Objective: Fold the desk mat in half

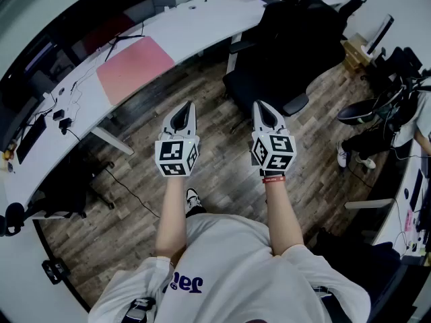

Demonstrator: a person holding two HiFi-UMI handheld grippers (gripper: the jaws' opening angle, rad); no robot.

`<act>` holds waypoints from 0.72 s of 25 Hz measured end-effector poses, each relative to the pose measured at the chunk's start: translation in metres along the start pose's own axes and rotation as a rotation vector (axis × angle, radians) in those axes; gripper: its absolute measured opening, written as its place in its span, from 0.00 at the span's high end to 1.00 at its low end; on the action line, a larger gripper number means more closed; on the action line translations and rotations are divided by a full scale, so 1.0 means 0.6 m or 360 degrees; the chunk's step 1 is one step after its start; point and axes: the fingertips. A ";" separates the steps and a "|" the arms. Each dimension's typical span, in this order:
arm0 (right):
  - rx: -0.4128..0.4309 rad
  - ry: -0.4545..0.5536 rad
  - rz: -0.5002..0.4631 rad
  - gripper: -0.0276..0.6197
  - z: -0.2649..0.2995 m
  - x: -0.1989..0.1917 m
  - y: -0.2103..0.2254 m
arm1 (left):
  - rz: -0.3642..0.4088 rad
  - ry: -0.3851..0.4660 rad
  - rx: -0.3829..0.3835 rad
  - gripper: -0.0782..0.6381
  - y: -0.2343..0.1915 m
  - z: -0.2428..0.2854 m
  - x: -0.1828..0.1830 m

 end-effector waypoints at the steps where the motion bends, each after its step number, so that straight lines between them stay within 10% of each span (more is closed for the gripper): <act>1: 0.0010 -0.0003 0.0001 0.93 0.008 -0.001 -0.008 | -0.0002 0.0000 0.0003 0.87 -0.010 0.001 -0.001; 18: 0.0151 -0.0038 0.0105 0.93 0.186 0.001 -0.232 | -0.0019 -0.0022 0.0067 0.87 -0.261 -0.013 0.008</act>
Point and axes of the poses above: the fingertips, and each gripper's own axes: z forward along the fingers, y to its right, x out of its top, and after that the axes turned 9 degrees about -x, right-handed
